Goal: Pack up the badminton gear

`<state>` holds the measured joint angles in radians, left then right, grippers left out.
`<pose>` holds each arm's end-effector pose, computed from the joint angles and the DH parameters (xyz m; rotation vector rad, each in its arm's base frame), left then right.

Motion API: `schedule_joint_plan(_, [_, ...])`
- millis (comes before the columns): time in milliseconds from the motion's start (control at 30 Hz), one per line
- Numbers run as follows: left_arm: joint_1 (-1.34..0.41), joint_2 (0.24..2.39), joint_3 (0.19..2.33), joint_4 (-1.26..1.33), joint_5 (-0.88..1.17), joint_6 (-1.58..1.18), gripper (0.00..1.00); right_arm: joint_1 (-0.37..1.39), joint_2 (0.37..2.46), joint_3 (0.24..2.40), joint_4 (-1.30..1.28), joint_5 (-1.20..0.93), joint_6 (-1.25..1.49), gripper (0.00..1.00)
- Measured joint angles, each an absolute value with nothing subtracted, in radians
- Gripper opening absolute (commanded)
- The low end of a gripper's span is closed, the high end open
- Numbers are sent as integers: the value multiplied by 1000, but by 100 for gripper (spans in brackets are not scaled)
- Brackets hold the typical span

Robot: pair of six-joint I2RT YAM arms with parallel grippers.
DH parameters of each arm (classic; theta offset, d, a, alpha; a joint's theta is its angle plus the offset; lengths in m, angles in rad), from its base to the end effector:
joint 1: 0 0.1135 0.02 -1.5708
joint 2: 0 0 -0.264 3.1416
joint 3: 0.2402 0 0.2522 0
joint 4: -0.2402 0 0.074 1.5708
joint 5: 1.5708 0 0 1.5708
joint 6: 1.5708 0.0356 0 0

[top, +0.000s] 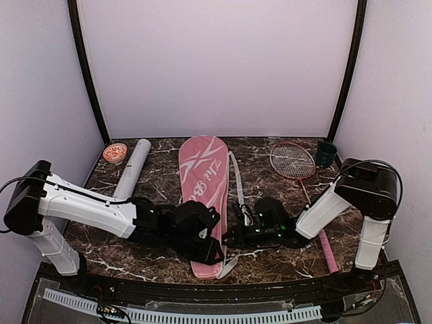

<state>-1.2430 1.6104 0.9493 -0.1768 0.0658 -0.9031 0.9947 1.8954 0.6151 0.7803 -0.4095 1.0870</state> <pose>0.1053 -0.3169 0.1928 0.4884 2.6453 -0.9493 0.1654 0.2806 0.0951 -0.1913 2.4984 1.5339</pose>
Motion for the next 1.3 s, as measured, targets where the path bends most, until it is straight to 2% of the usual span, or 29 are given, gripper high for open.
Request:
schedule_joint_plan(233, [-1255, 1701, 1017, -221, 39, -918, 34, 995, 1912, 614, 849, -438, 1112, 0])
schedule_joint_plan(567, [-1254, 1756, 1080, -270, 1, -928, 1, 995, 1943, 569, 906, -460, 1141, 0])
schedule_joint_plan(633, [-1252, 1756, 1080, -276, -2, -931, 1, 995, 1930, 561, 892, -459, 1138, 0])
schedule_joint_plan(667, [-1252, 1756, 1080, -279, -5, -931, 4, 995, 1924, 557, 881, -460, 1135, 0])
schedule_joint_plan(767, [-1249, 1756, 1080, -283, -12, -936, 26, 995, 1915, 554, 861, -471, 1122, 0])
schedule_joint_plan(900, [-1248, 1756, 1081, -287, -24, -929, 31, 995, 1915, 554, 860, -499, 1116, 0])
schedule_joint_plan(1100, [-1247, 1780, 1122, -309, -29, -921, 30, 995, 1936, 554, 906, -540, 1127, 0])
schedule_joint_plan(1167, [-1246, 1796, 1129, -309, -26, -920, 24, 995, 1945, 554, 927, -550, 1136, 0])
schedule_joint_plan(1300, [-1242, 1805, 1130, -311, -24, -917, 5, 995, 1954, 554, 949, -560, 1146, 0])
